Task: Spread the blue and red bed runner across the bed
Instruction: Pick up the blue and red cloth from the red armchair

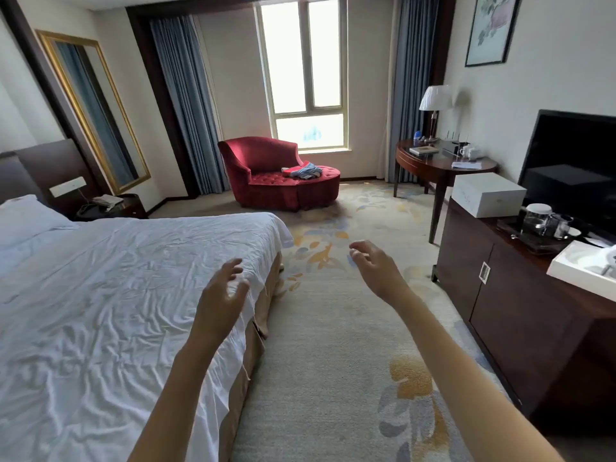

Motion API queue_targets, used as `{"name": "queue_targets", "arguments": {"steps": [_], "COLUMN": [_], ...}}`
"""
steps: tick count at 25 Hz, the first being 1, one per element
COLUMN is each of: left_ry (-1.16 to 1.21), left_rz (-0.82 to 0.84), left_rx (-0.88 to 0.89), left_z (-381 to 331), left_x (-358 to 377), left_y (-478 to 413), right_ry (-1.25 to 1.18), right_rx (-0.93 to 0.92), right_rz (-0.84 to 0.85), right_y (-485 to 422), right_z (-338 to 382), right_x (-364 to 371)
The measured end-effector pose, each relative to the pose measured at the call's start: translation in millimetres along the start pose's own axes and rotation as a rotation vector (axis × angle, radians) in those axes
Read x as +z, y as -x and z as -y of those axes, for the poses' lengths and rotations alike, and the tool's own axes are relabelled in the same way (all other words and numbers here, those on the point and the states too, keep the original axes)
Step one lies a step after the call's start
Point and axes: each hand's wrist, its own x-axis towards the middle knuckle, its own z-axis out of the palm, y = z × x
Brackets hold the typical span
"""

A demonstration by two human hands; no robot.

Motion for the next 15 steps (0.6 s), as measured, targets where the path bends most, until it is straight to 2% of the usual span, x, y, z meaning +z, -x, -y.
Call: {"name": "queue_targets", "arguments": {"steps": [1, 2, 4, 8, 15], "left_ry": [-0.144, -0.253, -0.326, -0.338, -0.337], "left_rz": [0.002, 0.017, 0.014, 0.027, -0.069], "left_rx": [0.134, 0.187, 0.271, 0.212, 0.197], "left_z": [-6.7, -10.0, -20.2, -25.0, -24.1], "left_x": [0.4, 4.5, 10.8, 30.4, 59.7], "left_y": [-0.4, -0.6, -2.1, -12.6, -57.6], "right_ry": [0.106, 0.182, 0.251, 0.348, 0.311], "right_rx": [-0.097, -0.143, -0.218, -0.206, -0.241], "right_rz": [0.005, 0.024, 0.040, 0.052, -0.007], "right_y": [-1.5, -3.5, -4.5, -13.5, -60.7], "right_z": [3.6, 3.8, 1.2, -19.7, -43.2], "right_x": [-4.7, -7.4, -14.6, -15.5, -14.8]}}
